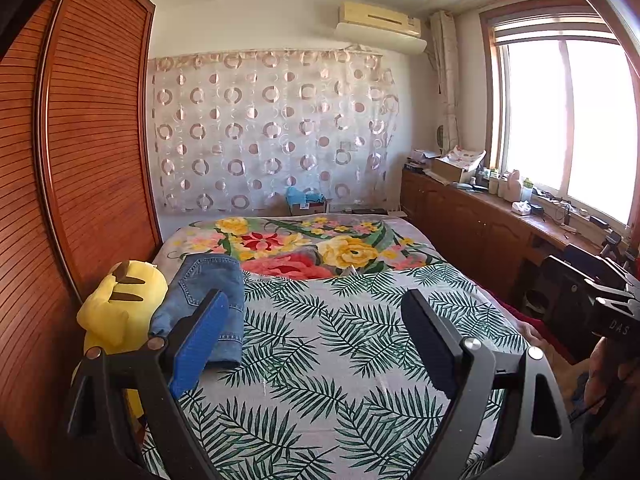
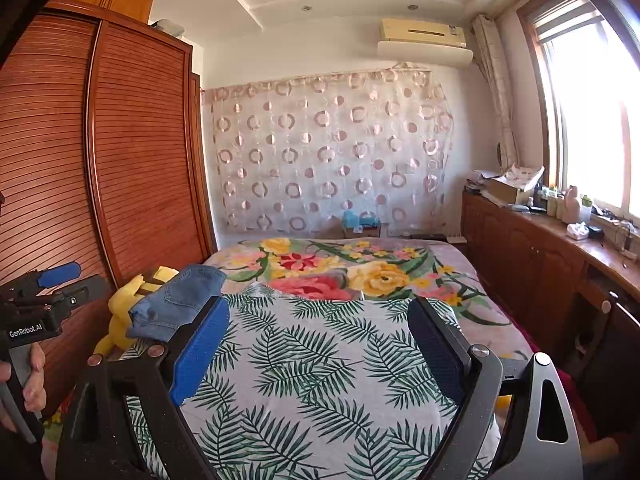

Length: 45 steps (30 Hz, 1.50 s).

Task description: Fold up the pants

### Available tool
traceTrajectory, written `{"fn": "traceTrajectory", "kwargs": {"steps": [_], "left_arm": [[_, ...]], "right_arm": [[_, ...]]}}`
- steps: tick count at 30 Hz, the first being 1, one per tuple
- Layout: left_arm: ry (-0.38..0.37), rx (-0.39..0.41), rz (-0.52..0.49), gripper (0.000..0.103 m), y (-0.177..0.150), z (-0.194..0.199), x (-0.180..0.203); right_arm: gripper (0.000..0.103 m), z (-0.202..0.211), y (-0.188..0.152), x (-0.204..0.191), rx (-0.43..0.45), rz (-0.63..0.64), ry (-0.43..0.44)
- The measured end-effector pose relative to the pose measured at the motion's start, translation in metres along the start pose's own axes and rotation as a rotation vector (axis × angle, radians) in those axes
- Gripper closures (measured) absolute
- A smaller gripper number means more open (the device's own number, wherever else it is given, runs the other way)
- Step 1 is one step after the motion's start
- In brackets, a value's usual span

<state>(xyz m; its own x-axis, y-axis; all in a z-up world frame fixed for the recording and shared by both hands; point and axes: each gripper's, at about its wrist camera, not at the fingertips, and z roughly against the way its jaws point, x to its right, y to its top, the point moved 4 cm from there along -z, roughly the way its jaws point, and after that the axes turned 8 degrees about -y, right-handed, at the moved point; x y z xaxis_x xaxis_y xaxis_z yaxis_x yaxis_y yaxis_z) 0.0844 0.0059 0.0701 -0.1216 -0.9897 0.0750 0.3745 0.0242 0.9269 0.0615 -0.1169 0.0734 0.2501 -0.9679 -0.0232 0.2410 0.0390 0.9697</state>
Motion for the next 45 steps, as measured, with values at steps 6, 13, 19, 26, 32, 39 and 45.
{"fn": "traceTrajectory", "kwargs": {"steps": [6,13,19,26,32,39,45], "left_arm": [[-0.001,0.0,0.0,0.014,0.0002,0.0001,-0.0001],[-0.002,-0.001,-0.001,0.014,0.0,0.0,0.0001],[0.0,0.0,0.001,0.014,0.0004,0.0001,0.0007],[0.0,0.001,0.001,0.014,-0.0005,0.0003,0.0009],[0.002,0.001,0.0,0.014,-0.0024,-0.0001,0.0012],[0.002,0.002,0.0,0.014,-0.0022,0.0006,0.001],[0.002,0.003,0.001,0.014,-0.002,0.0005,0.001]], "right_arm": [[0.011,0.0001,0.0005,0.0012,-0.004,0.001,0.002],[0.011,0.0002,0.0007,0.0016,-0.006,-0.001,0.004],[0.011,0.0011,0.0013,0.0025,-0.006,0.001,0.003],[0.011,0.0011,0.0008,0.0012,-0.008,0.001,0.004],[0.011,0.0013,0.001,0.0006,-0.009,0.002,0.004],[0.011,0.0027,0.0016,-0.0003,-0.011,0.004,0.004],[0.011,0.0032,0.0021,-0.0002,-0.011,0.005,0.005]]}}
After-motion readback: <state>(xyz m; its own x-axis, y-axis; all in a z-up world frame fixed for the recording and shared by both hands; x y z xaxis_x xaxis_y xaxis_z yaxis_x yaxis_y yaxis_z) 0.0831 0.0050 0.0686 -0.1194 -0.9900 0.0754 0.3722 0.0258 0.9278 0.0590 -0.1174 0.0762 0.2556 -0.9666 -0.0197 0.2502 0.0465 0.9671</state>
